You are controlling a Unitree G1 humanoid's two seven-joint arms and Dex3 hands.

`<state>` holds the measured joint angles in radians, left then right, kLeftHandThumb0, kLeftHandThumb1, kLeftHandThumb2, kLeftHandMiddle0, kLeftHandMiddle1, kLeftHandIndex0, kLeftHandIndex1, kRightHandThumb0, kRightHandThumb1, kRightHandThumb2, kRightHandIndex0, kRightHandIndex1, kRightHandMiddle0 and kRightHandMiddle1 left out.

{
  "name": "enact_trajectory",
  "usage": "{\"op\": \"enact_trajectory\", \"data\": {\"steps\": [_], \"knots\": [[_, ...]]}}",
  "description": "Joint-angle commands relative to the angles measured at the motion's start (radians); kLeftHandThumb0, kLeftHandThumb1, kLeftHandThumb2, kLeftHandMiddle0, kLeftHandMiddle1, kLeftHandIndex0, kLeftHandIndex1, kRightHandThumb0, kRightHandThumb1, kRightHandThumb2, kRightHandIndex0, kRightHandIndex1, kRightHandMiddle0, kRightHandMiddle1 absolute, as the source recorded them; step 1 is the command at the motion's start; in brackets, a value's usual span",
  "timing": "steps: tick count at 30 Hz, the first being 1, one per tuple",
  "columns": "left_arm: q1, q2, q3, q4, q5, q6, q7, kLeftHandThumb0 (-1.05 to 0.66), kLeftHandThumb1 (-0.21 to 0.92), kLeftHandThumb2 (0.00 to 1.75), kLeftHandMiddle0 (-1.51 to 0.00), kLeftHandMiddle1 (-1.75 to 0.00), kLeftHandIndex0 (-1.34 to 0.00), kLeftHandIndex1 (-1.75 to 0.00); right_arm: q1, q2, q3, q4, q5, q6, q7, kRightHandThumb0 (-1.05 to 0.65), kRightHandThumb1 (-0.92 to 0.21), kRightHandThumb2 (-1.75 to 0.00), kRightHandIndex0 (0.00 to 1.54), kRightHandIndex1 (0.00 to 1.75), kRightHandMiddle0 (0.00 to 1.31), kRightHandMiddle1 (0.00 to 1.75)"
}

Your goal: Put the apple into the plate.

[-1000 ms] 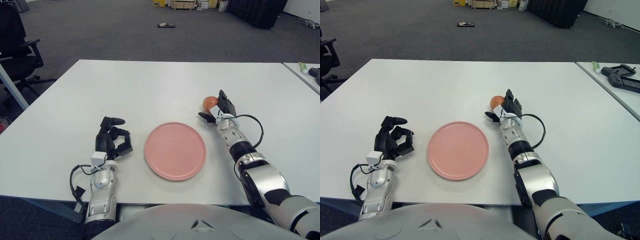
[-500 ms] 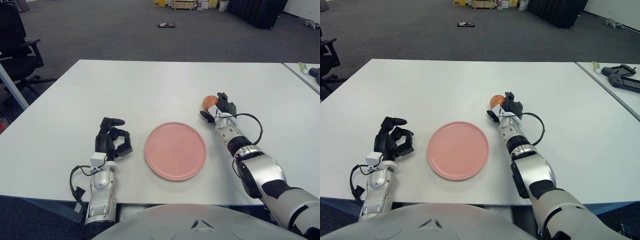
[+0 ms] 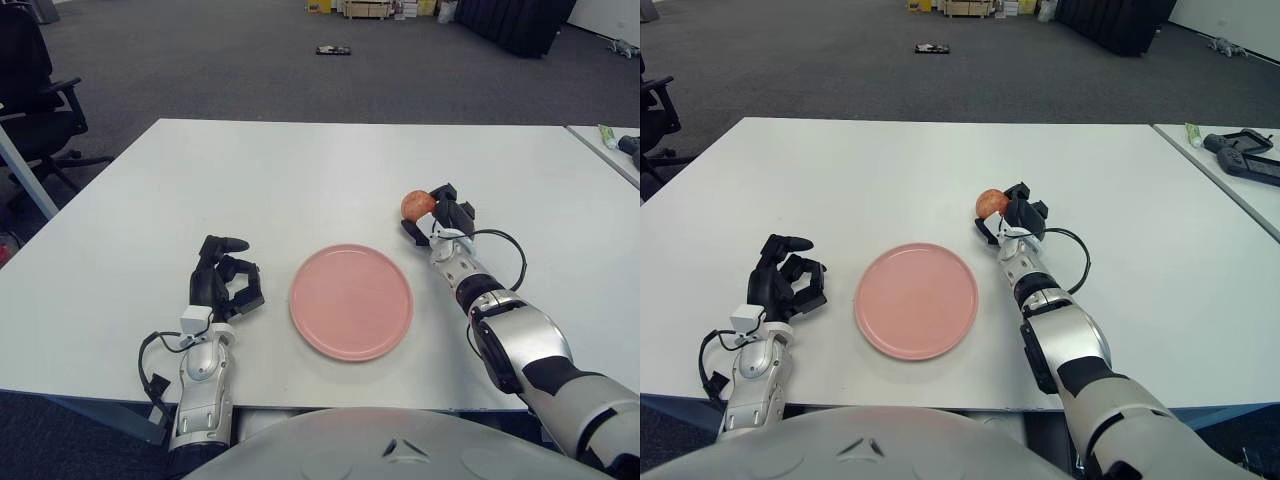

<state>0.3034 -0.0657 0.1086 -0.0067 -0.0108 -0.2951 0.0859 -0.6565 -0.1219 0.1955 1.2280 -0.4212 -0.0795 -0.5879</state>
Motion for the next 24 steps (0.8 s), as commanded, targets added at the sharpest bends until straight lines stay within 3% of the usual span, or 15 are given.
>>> {"op": "enact_trajectory", "data": {"steps": [1, 8, 24], "knots": [[-0.003, 0.005, -0.001, -0.003, -0.006, -0.016, -0.008, -0.01, 0.32, 1.28, -0.6, -1.62, -0.45, -1.75, -0.004, 0.009, -0.007, 0.009, 0.01, 0.006, -0.024, -0.14, -0.54, -0.97, 0.41, 1.48, 0.4, 1.75], [-0.001, 0.008, -0.002, -0.004, -0.001, -0.013, -0.005, -0.01, 0.34, 1.25, -0.58, -1.61, -0.45, -1.75, -0.007, 0.011, -0.015, 0.008, 0.02, 0.0, -0.032, -0.02, -0.31, -1.3, 0.67, 1.62, 0.4, 1.75], [-0.003, 0.007, -0.002, -0.009, 0.003, 0.004, 0.0, -0.01, 0.37, 1.23, -0.55, -1.63, -0.43, -1.75, 0.004, 0.016, -0.039, -0.013, 0.037, -0.073, -0.063, -0.01, 0.0, -1.69, 0.86, 1.74, 0.61, 1.75]]}}
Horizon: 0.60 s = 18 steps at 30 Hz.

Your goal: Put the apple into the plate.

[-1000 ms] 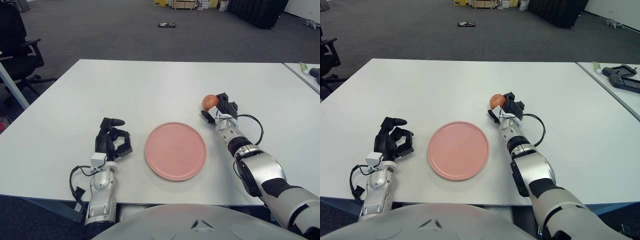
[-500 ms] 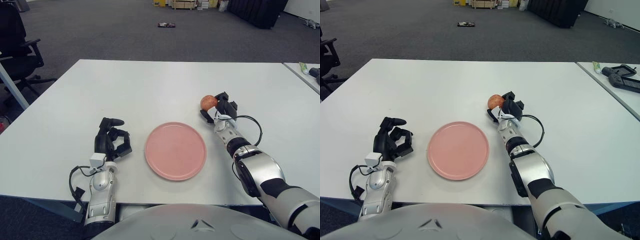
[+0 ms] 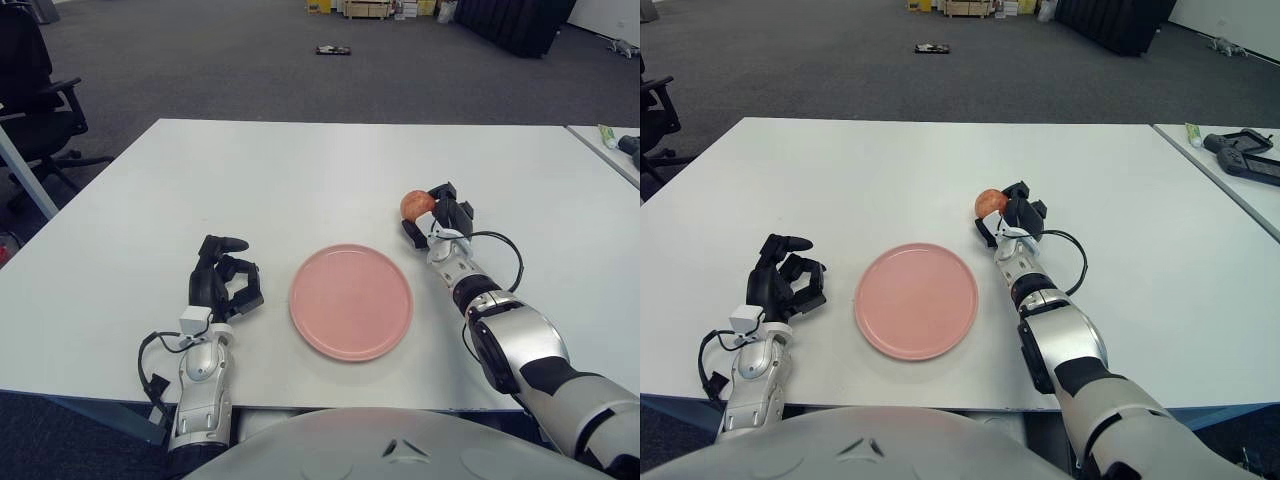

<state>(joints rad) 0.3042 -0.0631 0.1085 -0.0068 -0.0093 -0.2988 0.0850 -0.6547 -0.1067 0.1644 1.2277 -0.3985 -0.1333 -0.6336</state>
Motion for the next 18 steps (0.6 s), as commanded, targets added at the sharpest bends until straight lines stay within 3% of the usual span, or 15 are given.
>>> {"op": "enact_trajectory", "data": {"steps": [1, 18], "knots": [[-0.004, 0.005, -0.002, -0.008, 0.001, 0.008, 0.0, -0.01, 0.37, 1.23, -0.55, -1.63, -0.43, -1.75, 0.003, 0.001, -0.009, -0.013, 0.014, -0.024, -0.02, -0.01, 0.02, -1.71, 0.87, 1.74, 0.63, 1.75], [-0.01, 0.007, -0.001, 0.001, 0.001, -0.002, -0.001, -0.01, 0.38, 1.21, -0.57, -1.6, -0.42, -1.75, 0.041, 0.008, -0.012, -0.079, 0.007, -0.133, -0.083, -0.01, 0.07, -1.75, 0.91, 1.75, 0.69, 1.7]]}}
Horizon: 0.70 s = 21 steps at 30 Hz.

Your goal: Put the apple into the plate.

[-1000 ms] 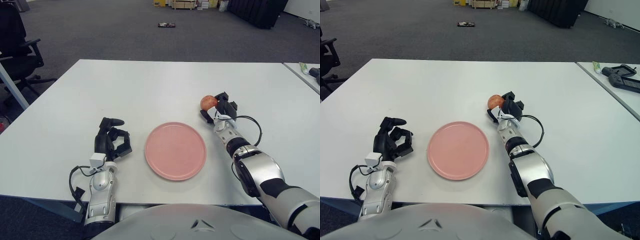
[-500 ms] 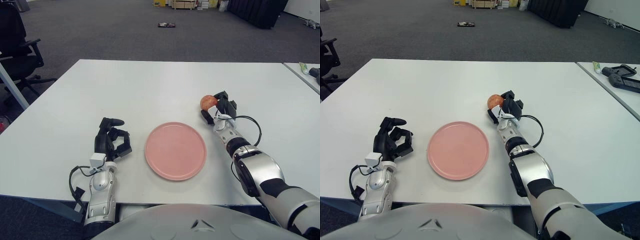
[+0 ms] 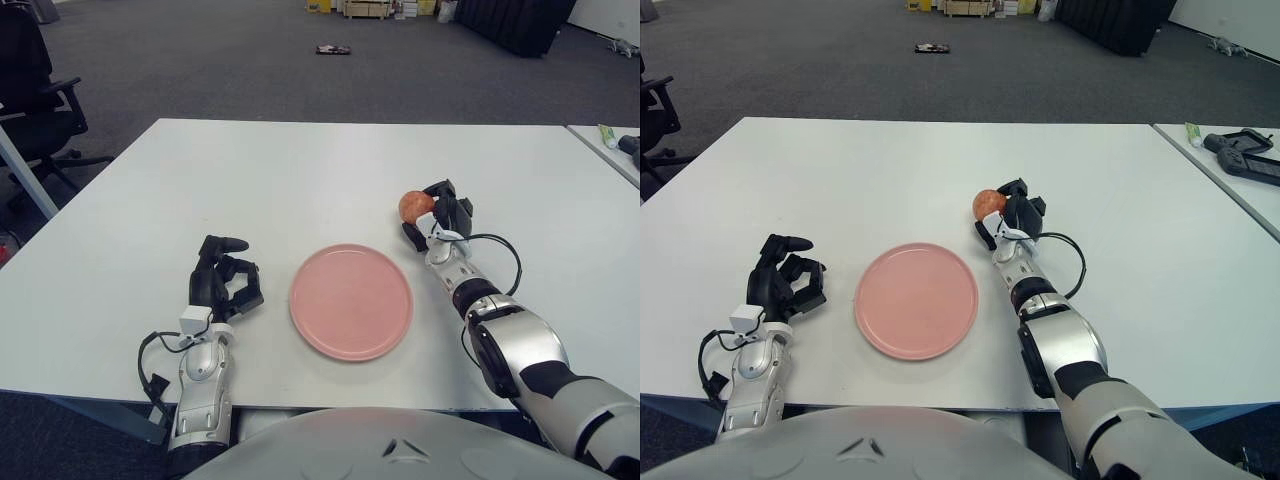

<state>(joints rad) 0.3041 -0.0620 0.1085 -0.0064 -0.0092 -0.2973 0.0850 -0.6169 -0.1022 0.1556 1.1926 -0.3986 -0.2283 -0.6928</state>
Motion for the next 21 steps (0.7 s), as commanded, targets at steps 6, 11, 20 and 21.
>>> {"op": "enact_trajectory", "data": {"steps": [6, 11, 20, 21], "knots": [[-0.012, 0.004, 0.0, 0.004, -0.001, -0.006, -0.001, -0.01, 0.37, 1.22, -0.57, -1.6, -0.43, -1.75, 0.028, 0.003, -0.006, -0.101, 0.011, -0.07, -0.019, -0.01, 0.07, -1.75, 0.91, 1.75, 0.69, 1.7], [-0.013, 0.003, -0.004, 0.008, 0.003, -0.017, -0.001, -0.01, 0.37, 1.23, -0.57, -1.63, -0.42, -1.75, 0.071, 0.01, -0.015, -0.213, 0.024, -0.09, 0.006, -0.01, 0.07, -1.75, 0.91, 1.75, 0.7, 1.69], [-0.019, 0.005, -0.009, 0.017, 0.006, -0.033, -0.003, -0.01, 0.36, 1.23, -0.58, -1.61, -0.43, -1.75, 0.183, -0.014, 0.0, -0.445, 0.022, -0.139, 0.1, -0.01, 0.08, -1.75, 0.91, 1.75, 0.71, 1.67], [-0.019, 0.005, -0.01, 0.017, 0.006, -0.032, -0.003, -0.01, 0.36, 1.23, -0.58, -1.61, -0.43, -1.75, 0.203, -0.017, 0.002, -0.487, 0.022, -0.142, 0.117, -0.01, 0.08, -1.75, 0.91, 1.75, 0.71, 1.67]]}}
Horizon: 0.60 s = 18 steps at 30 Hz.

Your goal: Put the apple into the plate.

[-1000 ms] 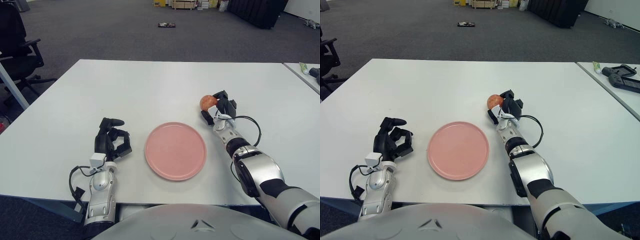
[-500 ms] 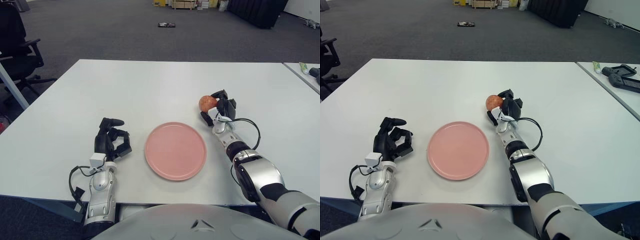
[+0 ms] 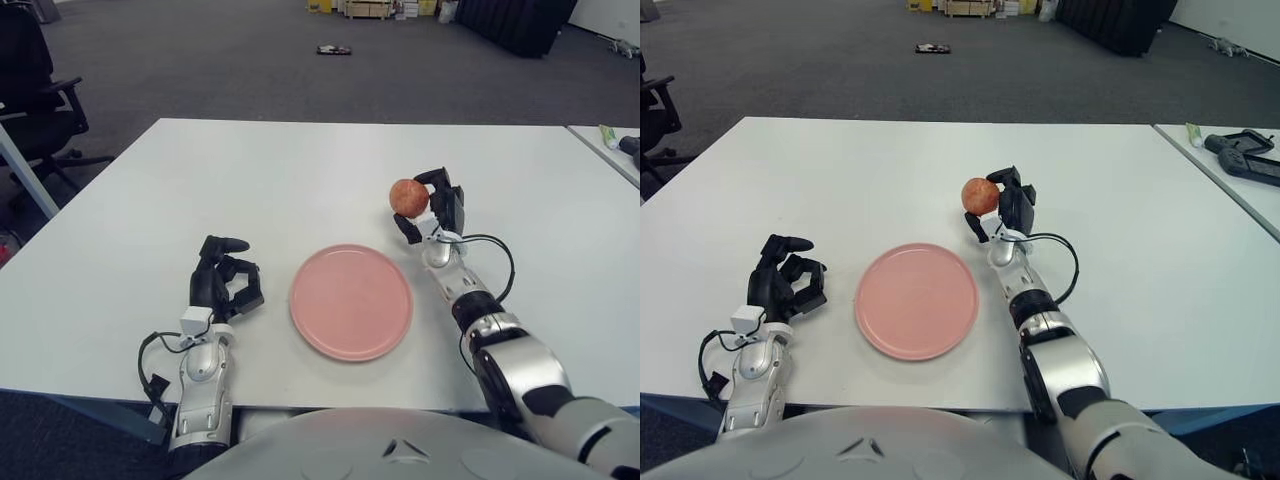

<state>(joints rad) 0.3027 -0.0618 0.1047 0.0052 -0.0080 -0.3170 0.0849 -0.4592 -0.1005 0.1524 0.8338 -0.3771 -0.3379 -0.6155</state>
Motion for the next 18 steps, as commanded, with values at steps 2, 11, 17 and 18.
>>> {"op": "enact_trajectory", "data": {"steps": [2, 11, 17, 18], "knots": [[-0.019, 0.005, -0.005, 0.005, 0.003, -0.003, -0.002, -0.01, 0.36, 1.23, -0.58, -1.6, -0.42, -1.75, 0.1, -0.027, 0.014, -0.238, 0.004, -0.043, 0.088, -0.01, 0.08, -1.75, 0.91, 1.75, 0.71, 1.68], [-0.028, -0.002, 0.0, 0.012, 0.004, 0.014, 0.01, -0.01, 0.36, 1.23, -0.58, -1.6, -0.43, -1.75, 0.233, -0.048, 0.035, -0.506, -0.014, -0.051, 0.223, -0.01, 0.07, -1.75, 0.91, 1.75, 0.7, 1.69], [-0.033, -0.003, -0.002, 0.017, 0.004, 0.01, 0.01, -0.01, 0.36, 1.24, -0.57, -1.62, -0.44, -1.75, 0.278, -0.053, 0.046, -0.623, -0.006, -0.067, 0.302, -0.24, -0.13, -1.53, 1.08, 1.75, 0.65, 1.72], [-0.034, -0.003, -0.002, 0.018, 0.004, 0.009, 0.009, -0.01, 0.36, 1.24, -0.57, -1.62, -0.44, -1.75, 0.286, -0.059, 0.049, -0.64, -0.009, -0.075, 0.315, -0.32, -0.21, -1.44, 1.14, 1.75, 0.63, 1.73]]}}
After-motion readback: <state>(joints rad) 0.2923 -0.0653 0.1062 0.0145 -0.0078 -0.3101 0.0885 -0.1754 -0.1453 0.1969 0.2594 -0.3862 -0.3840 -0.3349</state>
